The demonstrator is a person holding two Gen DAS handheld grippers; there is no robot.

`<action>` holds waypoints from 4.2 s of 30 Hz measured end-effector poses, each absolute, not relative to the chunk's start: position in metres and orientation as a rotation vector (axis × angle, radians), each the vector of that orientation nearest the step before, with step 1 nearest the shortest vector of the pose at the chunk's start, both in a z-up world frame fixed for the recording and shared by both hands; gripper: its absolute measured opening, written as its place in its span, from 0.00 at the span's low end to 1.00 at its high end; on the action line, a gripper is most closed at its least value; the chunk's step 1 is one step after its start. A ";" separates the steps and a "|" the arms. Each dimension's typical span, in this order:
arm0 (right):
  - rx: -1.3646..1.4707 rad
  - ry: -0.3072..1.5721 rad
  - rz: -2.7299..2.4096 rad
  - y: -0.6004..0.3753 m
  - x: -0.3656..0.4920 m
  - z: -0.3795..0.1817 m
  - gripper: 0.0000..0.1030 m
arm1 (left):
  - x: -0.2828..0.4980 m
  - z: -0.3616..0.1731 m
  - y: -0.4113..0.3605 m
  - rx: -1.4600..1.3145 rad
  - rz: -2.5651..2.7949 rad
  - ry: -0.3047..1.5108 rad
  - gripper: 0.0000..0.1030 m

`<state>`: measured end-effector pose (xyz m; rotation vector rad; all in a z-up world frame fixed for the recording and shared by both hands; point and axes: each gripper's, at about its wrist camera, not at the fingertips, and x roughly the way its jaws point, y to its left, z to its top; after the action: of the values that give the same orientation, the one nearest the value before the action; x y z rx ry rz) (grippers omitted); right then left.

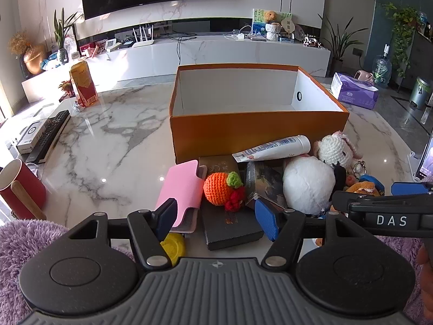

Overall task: Organize objects
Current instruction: 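Reach both tools into the pile toward the white plush ball and plush dog, then grasp the white plush ball with the left tool while the right tool grasps the plush dog, then carry both plushes over the shoebox and open both tools to drop them inside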

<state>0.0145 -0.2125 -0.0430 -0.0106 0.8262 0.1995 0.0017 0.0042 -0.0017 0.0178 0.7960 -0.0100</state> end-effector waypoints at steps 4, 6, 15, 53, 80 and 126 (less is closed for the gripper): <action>-0.008 0.842 0.203 -0.211 0.016 -0.044 0.99 | 0.003 -0.001 0.004 0.014 -0.013 0.804 0.73; -0.009 0.846 0.207 -0.211 0.016 -0.045 0.99 | 0.003 -0.001 0.004 0.011 -0.015 0.808 0.70; -0.018 0.823 0.224 -0.225 0.022 -0.043 0.87 | 0.008 -0.001 -0.002 -0.025 -0.101 0.817 0.61; 0.084 1.107 0.400 -0.303 0.166 -0.079 0.64 | 0.139 -0.061 -0.086 -0.071 -0.371 1.162 0.90; 0.212 1.098 0.290 -0.295 0.080 -0.055 0.71 | 0.070 0.001 -0.059 0.036 -0.404 0.905 0.73; -0.077 0.650 0.415 -0.195 0.093 0.051 0.68 | 0.071 0.072 -0.002 0.221 -0.292 0.658 0.74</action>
<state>0.0932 -0.1949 0.0514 -0.0772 0.6498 0.4148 0.0706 -0.0015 0.0725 0.2208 0.6576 -0.2922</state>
